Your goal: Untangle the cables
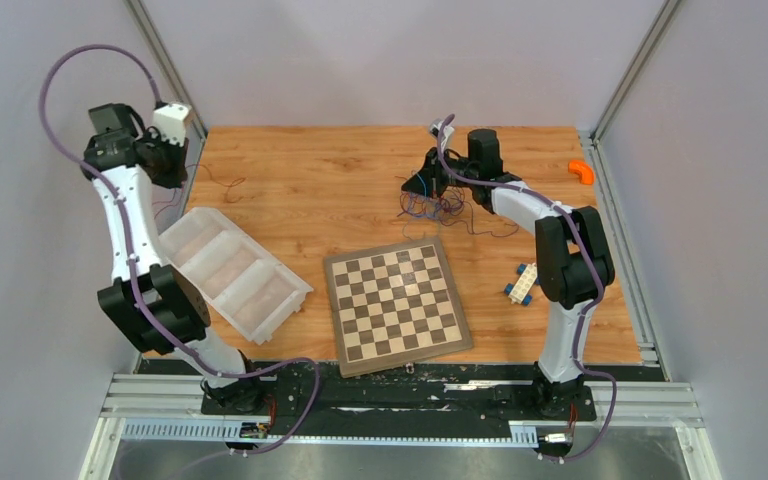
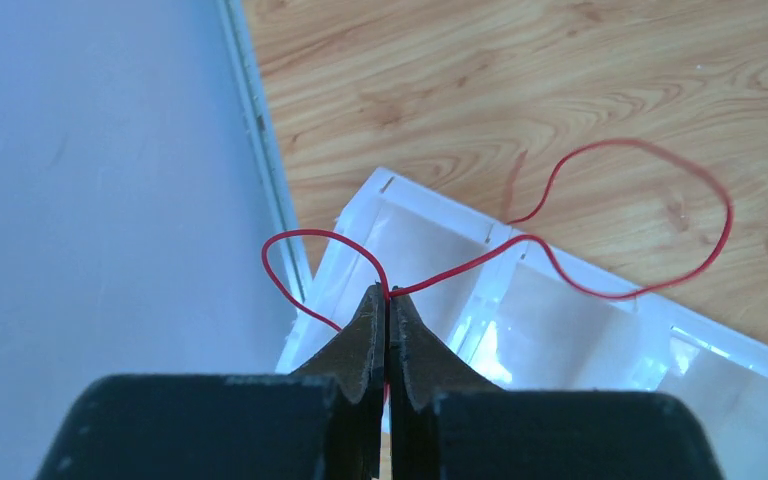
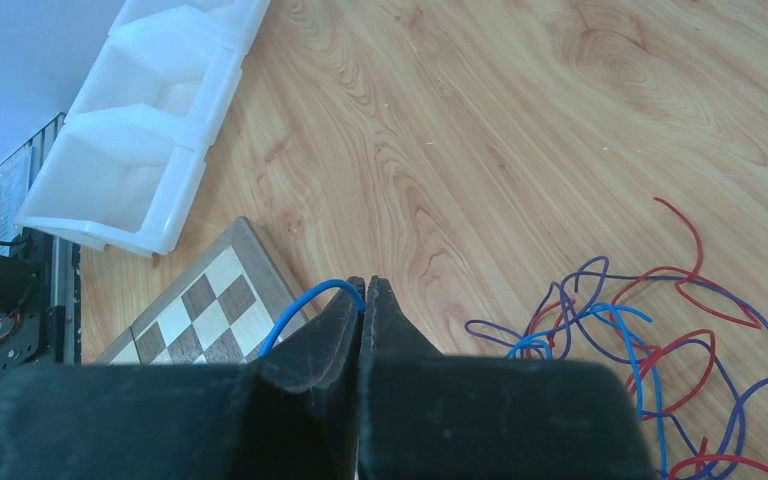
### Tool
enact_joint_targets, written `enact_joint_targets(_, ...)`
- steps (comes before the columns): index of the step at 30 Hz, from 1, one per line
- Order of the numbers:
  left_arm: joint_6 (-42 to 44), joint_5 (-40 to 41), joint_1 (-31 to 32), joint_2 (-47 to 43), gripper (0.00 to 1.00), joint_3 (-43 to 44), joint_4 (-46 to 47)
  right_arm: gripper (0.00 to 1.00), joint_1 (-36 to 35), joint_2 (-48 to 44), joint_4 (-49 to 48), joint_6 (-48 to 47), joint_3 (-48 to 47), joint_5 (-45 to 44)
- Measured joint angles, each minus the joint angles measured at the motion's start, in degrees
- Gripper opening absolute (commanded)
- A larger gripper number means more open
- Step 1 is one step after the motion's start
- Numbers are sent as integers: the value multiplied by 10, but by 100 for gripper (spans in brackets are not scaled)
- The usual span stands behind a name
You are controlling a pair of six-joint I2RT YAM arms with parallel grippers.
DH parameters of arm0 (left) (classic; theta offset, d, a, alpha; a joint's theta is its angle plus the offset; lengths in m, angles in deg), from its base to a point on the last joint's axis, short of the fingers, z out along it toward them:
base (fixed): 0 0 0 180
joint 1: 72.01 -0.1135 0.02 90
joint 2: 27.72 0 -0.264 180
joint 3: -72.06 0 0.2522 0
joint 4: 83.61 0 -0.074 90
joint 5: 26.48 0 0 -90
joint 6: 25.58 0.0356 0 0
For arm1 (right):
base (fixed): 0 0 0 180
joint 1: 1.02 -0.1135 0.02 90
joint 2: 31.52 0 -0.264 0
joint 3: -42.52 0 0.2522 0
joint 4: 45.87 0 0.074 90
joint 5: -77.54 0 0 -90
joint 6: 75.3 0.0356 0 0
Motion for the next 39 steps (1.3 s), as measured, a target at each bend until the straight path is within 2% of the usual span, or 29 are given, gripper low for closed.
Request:
enact_joint_targets(3,0,-16,-49,-12,0,14,-26,0,-2,0,2,-3,0,3)
enact_joint_targets(7,2,-7,-79,-17,0,14,-58,0,-4,0,7,-7,0,5)
enact_joint_targets(10,6,28,-85,-30,0,5,-63,0,-4,0,10,-8,0,8)
enact_joint_targets(15,13,131,-84,-77,0,-57,-35,0,-4,0,12,-9,0,11)
enact_joint_targets(19,13,219,-70,-76,0,-95,-3,0,-4,0,16,-11,0,15)
enact_joint_targets(22,16,299,-35,-62,0,-128,26,0,-4,0,19,-15,0,17)
enact_joint_targets(25,18,372,5,-25,0,-155,52,0,-4,0,21,-19,0,18)
enact_joint_targets(28,12,411,31,28,0,-156,64,0,-4,0,27,-21,0,19)
enact_joint_targets(33,-14,394,47,96,0,-143,66,0,-2,0,38,-34,-2,20)
enact_joint_targets(39,-30,285,48,125,0,-118,78,0,1,0,57,-44,-17,23)
